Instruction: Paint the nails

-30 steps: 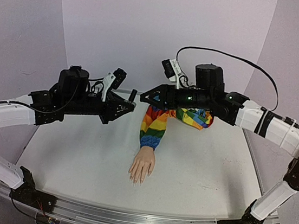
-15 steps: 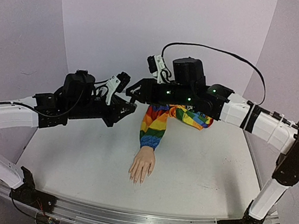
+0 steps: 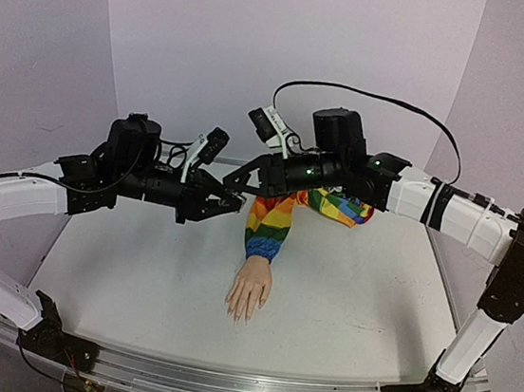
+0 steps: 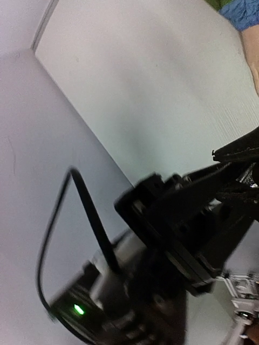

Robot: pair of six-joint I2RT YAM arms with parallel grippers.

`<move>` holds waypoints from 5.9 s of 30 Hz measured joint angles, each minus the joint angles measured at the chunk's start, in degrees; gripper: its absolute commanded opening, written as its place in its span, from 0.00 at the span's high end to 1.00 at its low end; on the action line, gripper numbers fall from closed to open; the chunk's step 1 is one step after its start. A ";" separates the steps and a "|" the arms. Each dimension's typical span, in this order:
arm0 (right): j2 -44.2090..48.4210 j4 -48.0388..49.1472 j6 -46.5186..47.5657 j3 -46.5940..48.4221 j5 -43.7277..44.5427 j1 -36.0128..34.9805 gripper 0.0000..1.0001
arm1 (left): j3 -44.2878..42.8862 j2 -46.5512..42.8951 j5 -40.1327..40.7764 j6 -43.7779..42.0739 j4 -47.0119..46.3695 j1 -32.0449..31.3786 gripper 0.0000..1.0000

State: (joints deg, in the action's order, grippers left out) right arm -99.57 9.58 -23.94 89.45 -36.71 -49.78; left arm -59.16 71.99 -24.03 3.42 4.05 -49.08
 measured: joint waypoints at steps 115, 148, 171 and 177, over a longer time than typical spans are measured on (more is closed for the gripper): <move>0.85 -5.42 -3.67 5.92 26.80 -6.75 1.00 | -1.33 -2.25 18.62 -3.52 1.01 -3.37 1.00; 11.72 -0.07 2.80 -8.50 17.66 -2.67 0.21 | 1.25 -4.31 12.74 -4.87 1.60 -1.11 1.00; 0.33 -1.31 -5.31 2.67 17.07 -4.24 1.00 | 1.25 -2.54 13.64 -3.54 1.84 -2.14 1.00; 0.70 -0.42 3.23 1.27 -2.95 -1.62 1.00 | 1.03 -3.30 -3.89 -1.55 3.39 0.48 1.00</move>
State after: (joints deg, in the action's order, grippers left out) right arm -98.87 9.17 -20.71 90.72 -39.66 -51.40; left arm -58.13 68.69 -27.92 1.87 7.44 -48.60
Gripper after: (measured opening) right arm 0.130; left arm 0.167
